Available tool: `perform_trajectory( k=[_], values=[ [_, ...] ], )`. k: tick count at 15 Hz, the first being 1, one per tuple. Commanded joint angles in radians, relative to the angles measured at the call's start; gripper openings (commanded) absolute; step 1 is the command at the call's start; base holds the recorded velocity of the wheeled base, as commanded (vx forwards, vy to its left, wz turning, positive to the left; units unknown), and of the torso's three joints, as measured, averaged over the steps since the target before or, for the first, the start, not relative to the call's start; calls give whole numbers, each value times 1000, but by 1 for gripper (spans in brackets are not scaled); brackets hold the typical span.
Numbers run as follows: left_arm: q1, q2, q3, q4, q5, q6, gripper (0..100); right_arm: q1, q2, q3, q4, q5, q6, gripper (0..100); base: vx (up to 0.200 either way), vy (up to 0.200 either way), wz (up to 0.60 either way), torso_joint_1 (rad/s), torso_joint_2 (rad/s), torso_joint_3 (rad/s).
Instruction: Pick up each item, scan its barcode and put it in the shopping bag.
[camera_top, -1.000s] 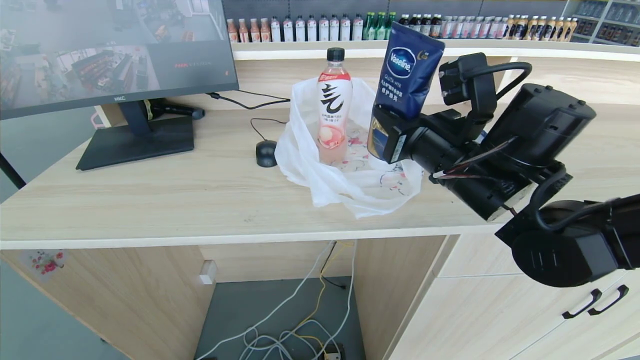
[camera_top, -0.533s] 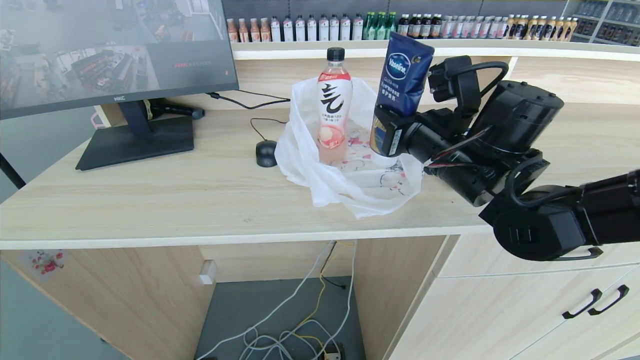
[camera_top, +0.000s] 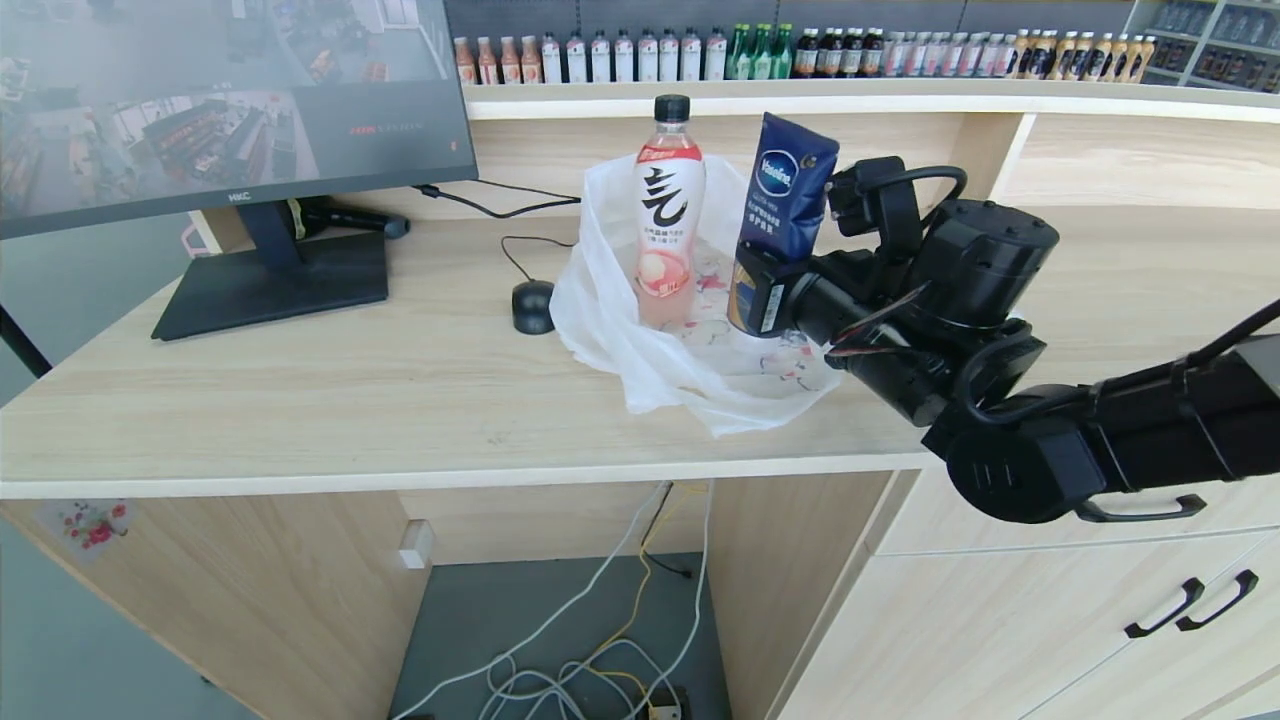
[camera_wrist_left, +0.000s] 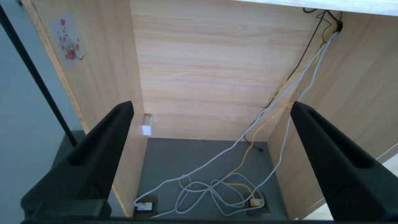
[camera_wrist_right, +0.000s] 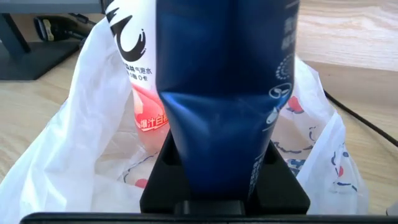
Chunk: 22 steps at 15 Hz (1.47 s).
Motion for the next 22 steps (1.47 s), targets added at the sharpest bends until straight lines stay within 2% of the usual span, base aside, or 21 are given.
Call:
perform_trajectory(
  k=[1, 10, 22],
  values=[
    [0, 0, 0, 0, 0, 0, 100, -21, 20, -7, -1, 1, 0, 0, 0, 0, 0, 0, 0, 0],
    [0, 0, 0, 0, 0, 0, 100, -46, 124, -148, 13, 3, 23, 0, 0, 0, 0, 0, 0, 0],
    [0, 0, 0, 0, 0, 0, 100, -52, 134, -130, 11, -3, 27, 0, 0, 0, 0, 0, 0, 0]
  ],
)
